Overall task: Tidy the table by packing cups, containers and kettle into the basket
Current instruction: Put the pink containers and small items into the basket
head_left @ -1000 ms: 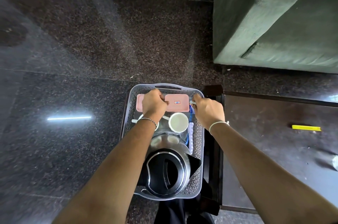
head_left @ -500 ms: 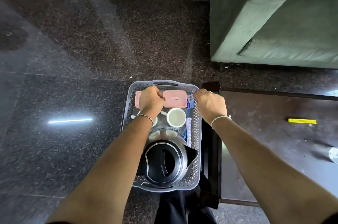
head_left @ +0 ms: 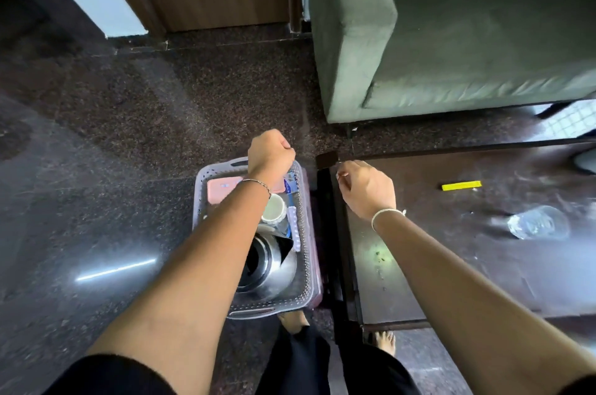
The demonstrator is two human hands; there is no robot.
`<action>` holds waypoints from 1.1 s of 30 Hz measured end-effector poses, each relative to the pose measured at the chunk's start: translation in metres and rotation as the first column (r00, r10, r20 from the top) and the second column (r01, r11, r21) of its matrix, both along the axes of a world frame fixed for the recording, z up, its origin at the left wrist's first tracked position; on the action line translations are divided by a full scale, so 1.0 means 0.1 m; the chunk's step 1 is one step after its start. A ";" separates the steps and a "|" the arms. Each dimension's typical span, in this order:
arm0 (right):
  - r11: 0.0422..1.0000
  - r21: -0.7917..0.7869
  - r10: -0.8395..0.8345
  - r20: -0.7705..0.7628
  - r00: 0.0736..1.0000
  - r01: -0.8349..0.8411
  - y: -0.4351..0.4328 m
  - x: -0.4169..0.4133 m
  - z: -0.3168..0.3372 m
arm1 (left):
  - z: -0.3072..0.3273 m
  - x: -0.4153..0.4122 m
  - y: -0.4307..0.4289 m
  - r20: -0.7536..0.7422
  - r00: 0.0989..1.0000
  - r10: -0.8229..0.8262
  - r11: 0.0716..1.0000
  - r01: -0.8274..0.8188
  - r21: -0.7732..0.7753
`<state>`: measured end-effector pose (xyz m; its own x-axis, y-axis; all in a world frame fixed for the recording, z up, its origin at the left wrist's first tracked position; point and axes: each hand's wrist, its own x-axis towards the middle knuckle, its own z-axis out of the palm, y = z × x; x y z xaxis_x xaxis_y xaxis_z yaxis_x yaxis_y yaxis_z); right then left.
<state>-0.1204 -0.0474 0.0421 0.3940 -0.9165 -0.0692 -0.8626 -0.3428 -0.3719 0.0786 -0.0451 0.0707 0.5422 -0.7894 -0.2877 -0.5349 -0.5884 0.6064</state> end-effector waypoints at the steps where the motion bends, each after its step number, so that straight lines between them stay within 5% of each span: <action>1: 1.000 -0.009 -0.022 0.003 1.000 0.022 0.00 -0.14 0.04 | 0.06 -0.16 -0.04 -0.002 0.999 -0.032 0.999 0.032 0.000; 8: 0.988 0.006 -0.153 -0.017 0.988 0.153 -0.13 -1.17 0.17 | 0.19 -1.37 -0.30 -0.124 0.986 -0.112 0.993 0.115 0.023; 21: 0.946 0.238 -0.225 -0.013 0.974 0.222 -0.66 -3.24 -0.18 | -0.40 -3.32 -0.51 -0.356 0.933 0.045 0.987 0.013 0.158; 33: 0.854 0.381 -0.358 -0.064 0.932 0.354 -1.32 -3.72 -1.07 | -1.29 -3.96 -0.85 -0.478 0.873 0.094 0.975 0.016 0.222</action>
<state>-0.4928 -0.1795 -0.0648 0.0479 -0.8978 -0.4379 -0.8948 0.1562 -0.4182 -0.3170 -0.1305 -0.0584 0.3210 -0.6606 -0.6786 -0.1812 -0.7461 0.6407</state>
